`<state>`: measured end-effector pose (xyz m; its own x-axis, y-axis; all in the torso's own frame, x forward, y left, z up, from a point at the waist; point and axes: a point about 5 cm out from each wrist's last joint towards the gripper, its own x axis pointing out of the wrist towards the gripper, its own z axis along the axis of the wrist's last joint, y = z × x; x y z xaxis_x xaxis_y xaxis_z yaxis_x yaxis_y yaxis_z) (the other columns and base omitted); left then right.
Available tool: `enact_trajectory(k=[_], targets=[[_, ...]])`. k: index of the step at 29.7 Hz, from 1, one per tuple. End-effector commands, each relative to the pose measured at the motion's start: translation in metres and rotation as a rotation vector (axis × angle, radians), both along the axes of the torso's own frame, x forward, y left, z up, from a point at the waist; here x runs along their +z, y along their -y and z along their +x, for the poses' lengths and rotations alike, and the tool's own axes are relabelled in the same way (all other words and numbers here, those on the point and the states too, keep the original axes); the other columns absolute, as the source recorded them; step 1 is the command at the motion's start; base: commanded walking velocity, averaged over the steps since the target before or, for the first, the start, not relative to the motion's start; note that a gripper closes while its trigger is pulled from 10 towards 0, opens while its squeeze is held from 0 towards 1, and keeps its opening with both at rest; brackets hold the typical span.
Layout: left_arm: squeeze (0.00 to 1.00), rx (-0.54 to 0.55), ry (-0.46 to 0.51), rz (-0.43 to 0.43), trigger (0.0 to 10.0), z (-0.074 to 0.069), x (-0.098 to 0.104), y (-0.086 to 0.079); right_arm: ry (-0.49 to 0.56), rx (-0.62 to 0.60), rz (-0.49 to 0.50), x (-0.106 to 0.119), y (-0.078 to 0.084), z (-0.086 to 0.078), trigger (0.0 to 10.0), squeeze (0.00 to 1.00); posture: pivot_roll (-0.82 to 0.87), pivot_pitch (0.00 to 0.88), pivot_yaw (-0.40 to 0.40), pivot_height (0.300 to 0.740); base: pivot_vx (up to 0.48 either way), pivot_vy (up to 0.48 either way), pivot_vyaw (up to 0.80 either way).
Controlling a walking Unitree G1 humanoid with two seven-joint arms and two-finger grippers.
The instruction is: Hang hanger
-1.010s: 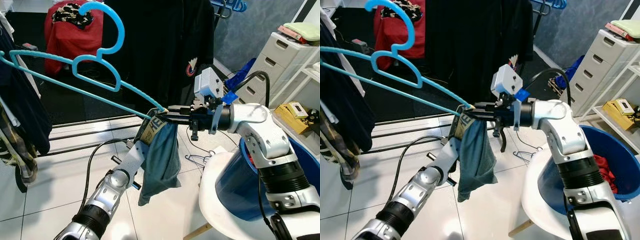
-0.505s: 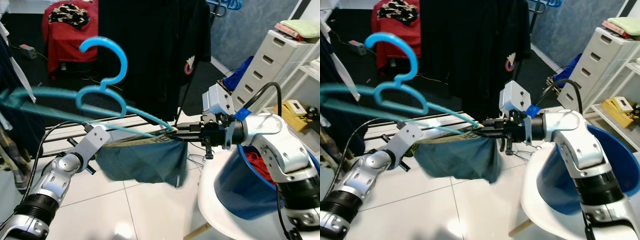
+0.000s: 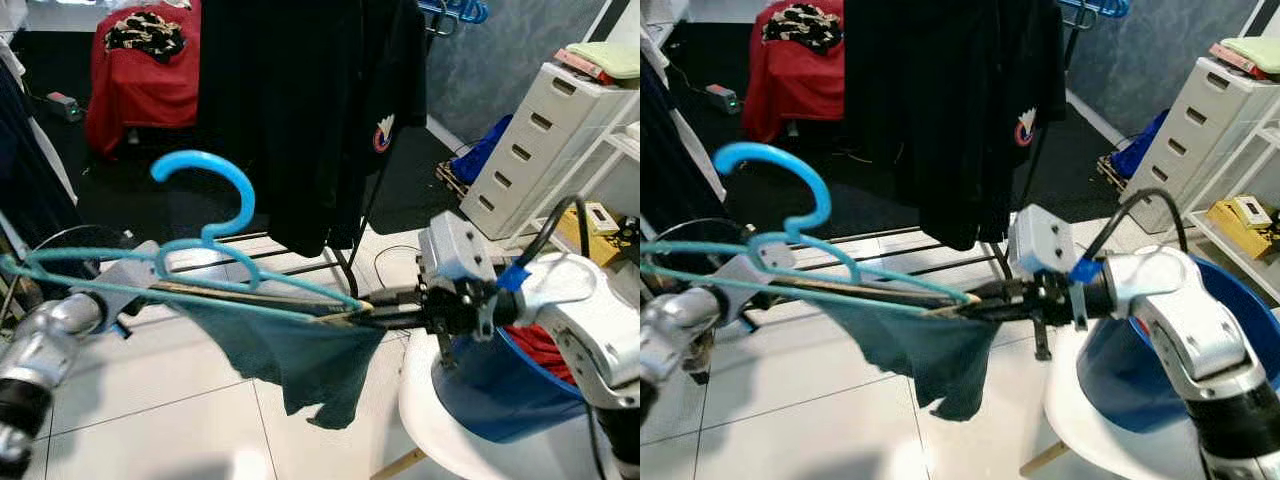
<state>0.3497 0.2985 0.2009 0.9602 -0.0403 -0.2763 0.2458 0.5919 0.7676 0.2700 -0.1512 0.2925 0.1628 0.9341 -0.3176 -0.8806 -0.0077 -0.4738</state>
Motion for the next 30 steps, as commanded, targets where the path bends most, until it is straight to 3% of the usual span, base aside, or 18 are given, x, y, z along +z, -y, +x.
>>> enact_trajectory(k=[1,7,8,10,12,20,30], targets=[[0.0,0.011,-0.132,0.049,10.0,-0.019,-0.007,-0.031,0.029,0.024,-0.052,0.0,0.006,-0.009,10.0,0.0,-0.13,0.202,-0.069,0.74,0.0,0.0,0.0],[0.0,-0.173,-0.337,0.107,10.0,-0.043,-0.003,-0.047,0.043,0.026,-0.151,-0.032,0.009,-0.015,10.0,0.0,-0.08,0.213,-0.063,0.74,0.0,0.0,0.0],[0.0,-0.173,-0.337,0.107,10.0,-0.043,-0.003,-0.047,0.043,0.026,-0.151,-0.032,0.009,-0.015,10.0,0.0,-0.08,0.213,-0.063,0.74,0.0,0.0,0.0],[0.0,-0.265,-0.443,0.126,10.0,-0.053,-0.007,-0.045,0.046,0.021,-0.174,-0.047,0.007,-0.017,10.0,0.0,-0.07,0.221,-0.052,0.74,0.0,0.0,0.0],[0.0,-0.305,-0.488,0.126,10.0,-0.057,-0.009,-0.043,0.048,0.019,-0.179,-0.051,0.006,-0.018,10.0,0.0,-0.07,0.222,-0.05,0.74,0.0,0.0,0.0],[0.0,-0.42,-0.614,0.203,10.0,-0.069,-0.019,-0.039,0.12,-0.009,-0.151,-0.053,-0.003,-0.013,10.0,0.0,-0.06,0.228,-0.038,0.74,0.0,0.0,0.0],[0.0,-0.46,-0.668,0.178,10.0,-0.078,-0.021,-0.041,0.183,-0.032,-0.129,-0.052,-0.004,-0.009,10.0,0.0,-0.06,0.234,-0.038,0.74,0.0,0.0,0.0]])
